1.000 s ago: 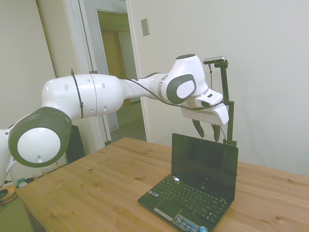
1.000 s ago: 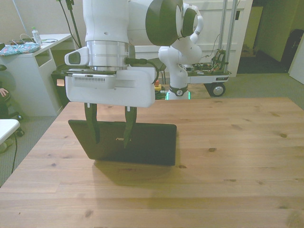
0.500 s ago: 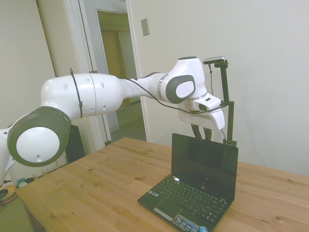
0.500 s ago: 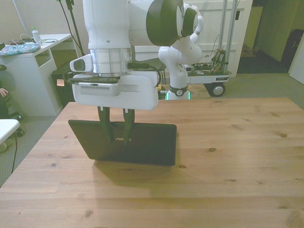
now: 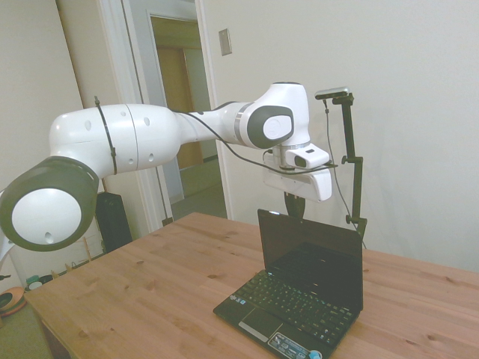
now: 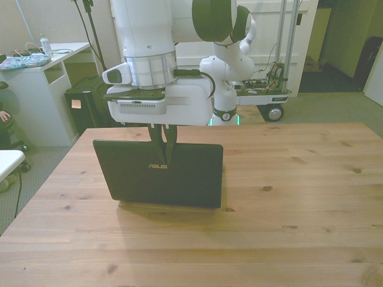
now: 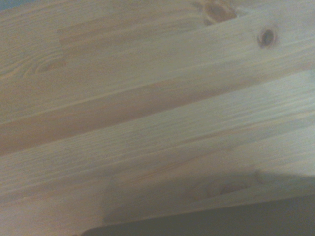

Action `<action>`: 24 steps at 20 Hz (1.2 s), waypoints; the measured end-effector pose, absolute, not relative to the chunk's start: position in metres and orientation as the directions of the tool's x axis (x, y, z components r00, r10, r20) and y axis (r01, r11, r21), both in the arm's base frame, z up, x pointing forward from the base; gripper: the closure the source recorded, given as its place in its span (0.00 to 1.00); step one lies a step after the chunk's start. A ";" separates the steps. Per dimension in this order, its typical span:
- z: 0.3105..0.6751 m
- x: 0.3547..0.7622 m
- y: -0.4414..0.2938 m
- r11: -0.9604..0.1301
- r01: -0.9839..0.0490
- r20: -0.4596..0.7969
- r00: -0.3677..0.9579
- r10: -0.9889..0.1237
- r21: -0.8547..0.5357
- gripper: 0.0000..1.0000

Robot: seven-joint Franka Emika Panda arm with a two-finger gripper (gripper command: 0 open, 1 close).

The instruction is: Close the laptop

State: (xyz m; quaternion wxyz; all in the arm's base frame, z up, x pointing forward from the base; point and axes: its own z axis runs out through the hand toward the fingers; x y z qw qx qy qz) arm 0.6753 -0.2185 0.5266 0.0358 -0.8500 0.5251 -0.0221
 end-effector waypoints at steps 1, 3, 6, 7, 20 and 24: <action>0.524 0.673 -0.216 -0.444 -0.893 -0.009 0.446 -0.895 -0.078 1.00; 0.516 0.666 -0.211 -0.443 -0.894 -0.031 0.446 -0.895 -0.062 1.00; 0.504 0.651 -0.200 -0.443 -0.895 -0.057 0.446 -0.893 -0.047 1.00; 0.502 0.646 -0.195 -0.444 -0.895 -0.064 0.446 -0.893 -0.045 1.00; 0.389 0.553 -0.169 -0.401 -0.916 -0.145 0.393 -0.908 0.025 1.00; 0.412 0.556 -0.151 -0.431 -0.902 -0.119 0.431 -0.895 -0.019 1.00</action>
